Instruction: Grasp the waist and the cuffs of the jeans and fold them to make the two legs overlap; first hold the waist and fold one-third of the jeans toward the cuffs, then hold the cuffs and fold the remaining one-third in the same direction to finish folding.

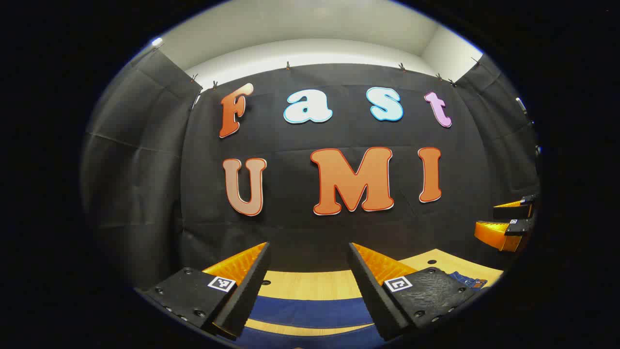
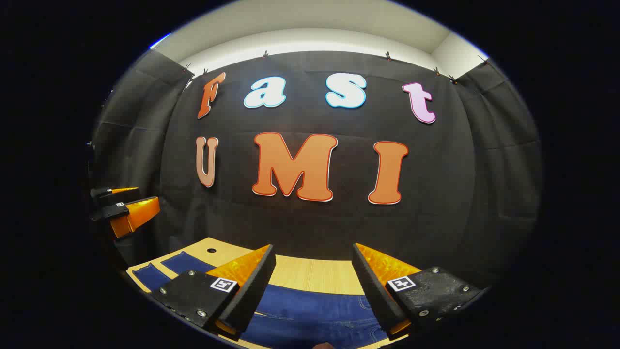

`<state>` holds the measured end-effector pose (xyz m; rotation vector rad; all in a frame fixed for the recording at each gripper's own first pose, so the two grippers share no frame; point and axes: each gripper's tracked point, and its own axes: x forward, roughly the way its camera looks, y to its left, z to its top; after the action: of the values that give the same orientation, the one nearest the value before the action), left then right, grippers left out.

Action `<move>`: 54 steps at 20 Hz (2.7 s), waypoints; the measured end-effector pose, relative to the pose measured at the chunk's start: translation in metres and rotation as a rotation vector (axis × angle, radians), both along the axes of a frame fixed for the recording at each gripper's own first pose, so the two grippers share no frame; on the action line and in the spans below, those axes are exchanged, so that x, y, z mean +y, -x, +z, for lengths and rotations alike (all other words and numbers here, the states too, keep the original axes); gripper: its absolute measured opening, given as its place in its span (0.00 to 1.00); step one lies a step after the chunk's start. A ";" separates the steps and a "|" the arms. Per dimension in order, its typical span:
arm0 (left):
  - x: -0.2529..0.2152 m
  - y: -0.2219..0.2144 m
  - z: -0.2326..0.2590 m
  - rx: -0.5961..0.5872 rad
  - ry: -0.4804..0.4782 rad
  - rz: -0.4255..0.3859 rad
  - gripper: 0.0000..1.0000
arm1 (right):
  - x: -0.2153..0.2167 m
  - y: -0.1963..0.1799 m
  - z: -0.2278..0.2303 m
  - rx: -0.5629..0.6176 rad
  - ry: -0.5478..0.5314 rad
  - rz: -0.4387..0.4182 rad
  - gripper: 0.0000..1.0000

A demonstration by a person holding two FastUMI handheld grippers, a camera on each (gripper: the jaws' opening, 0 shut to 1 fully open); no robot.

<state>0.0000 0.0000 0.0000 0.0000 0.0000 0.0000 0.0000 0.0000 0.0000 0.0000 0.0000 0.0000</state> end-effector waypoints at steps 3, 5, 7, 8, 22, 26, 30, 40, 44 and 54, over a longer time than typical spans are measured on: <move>-0.001 0.000 0.002 -0.008 -0.007 0.003 0.95 | -0.001 -0.001 -0.001 0.001 -0.006 -0.003 0.97; -0.003 0.001 -0.001 -0.005 -0.006 0.000 0.95 | 0.001 -0.001 -0.003 0.006 -0.010 0.002 0.97; 0.000 0.002 -0.001 -0.007 -0.009 0.008 0.95 | 0.000 -0.001 -0.004 0.009 -0.010 0.003 0.97; 0.001 0.001 -0.001 -0.013 -0.012 0.014 0.95 | 0.001 -0.001 -0.005 0.008 -0.011 0.008 1.00; 0.003 0.006 -0.010 -0.008 -0.048 0.010 0.97 | -0.017 0.000 -0.023 0.036 0.001 -0.021 0.97; 0.017 0.007 -0.025 0.045 -0.054 0.061 0.98 | -0.030 0.000 -0.032 0.056 0.010 -0.033 0.97; 0.042 0.013 -0.039 0.084 -0.078 0.123 1.00 | -0.045 -0.001 -0.045 0.083 0.001 -0.038 0.97; 0.127 0.036 -0.107 0.240 0.014 0.277 0.98 | -0.071 -0.010 -0.085 0.197 -0.027 -0.040 0.98; 0.173 0.046 -0.164 0.369 0.101 0.319 0.99 | -0.072 -0.011 -0.118 0.301 -0.082 -0.085 0.97; 0.269 0.067 -0.309 0.695 0.421 0.382 0.98 | -0.089 0.006 -0.220 0.640 -0.359 -0.247 0.98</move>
<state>-0.0667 0.2694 -0.3085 -0.4213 0.6950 0.3820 -0.0059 -0.0887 -0.2200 0.3590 0.6403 -0.2471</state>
